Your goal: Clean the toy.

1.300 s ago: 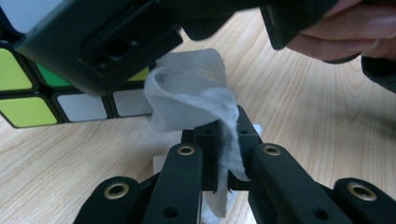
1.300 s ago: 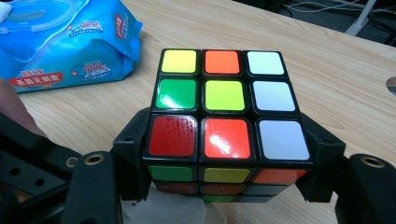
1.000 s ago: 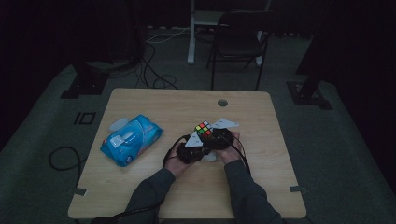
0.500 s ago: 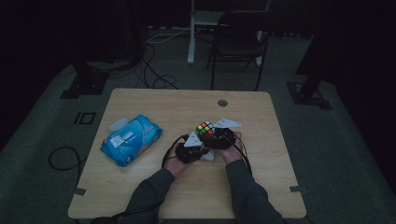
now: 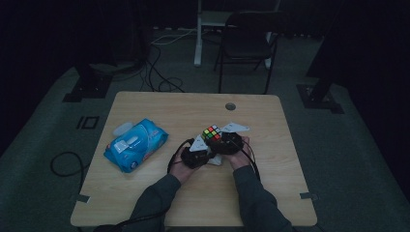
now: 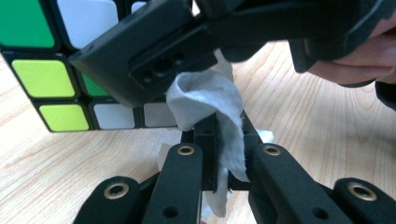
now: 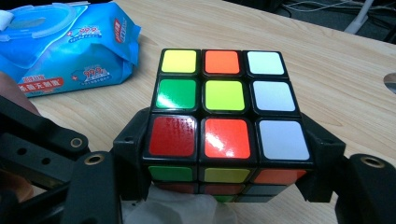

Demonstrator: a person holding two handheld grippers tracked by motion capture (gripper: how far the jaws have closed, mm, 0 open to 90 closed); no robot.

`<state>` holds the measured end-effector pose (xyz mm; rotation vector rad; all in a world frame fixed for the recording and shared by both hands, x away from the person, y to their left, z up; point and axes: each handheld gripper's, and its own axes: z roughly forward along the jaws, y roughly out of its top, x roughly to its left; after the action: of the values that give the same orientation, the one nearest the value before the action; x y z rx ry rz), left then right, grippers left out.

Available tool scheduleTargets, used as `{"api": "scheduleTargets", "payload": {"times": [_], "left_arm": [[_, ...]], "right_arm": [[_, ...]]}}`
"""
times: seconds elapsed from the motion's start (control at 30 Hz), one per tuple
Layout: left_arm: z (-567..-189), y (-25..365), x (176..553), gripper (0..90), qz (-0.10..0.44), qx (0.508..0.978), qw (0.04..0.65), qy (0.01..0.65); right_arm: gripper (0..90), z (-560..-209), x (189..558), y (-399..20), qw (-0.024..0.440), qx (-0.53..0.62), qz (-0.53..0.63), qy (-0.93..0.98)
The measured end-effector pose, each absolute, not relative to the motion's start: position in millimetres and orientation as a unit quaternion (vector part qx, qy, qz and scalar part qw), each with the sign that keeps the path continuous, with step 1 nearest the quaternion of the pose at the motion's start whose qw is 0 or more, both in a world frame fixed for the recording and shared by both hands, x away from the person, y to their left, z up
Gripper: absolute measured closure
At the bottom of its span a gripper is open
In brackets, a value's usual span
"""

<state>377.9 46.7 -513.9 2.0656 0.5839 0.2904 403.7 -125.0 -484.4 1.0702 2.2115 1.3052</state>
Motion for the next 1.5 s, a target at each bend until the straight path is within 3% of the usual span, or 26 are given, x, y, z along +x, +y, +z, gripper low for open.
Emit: {"api": "scheduleTargets", "payload": {"times": [1.5], "left_arm": [[-520.1, 48.8, 382.2, 86.4, 0.124, 0.833, 0.472, 0.261]], "right_arm": [[34.1, -480.8, 404.4, -132.0, 0.171, 0.391, 0.474, 0.77]]}}
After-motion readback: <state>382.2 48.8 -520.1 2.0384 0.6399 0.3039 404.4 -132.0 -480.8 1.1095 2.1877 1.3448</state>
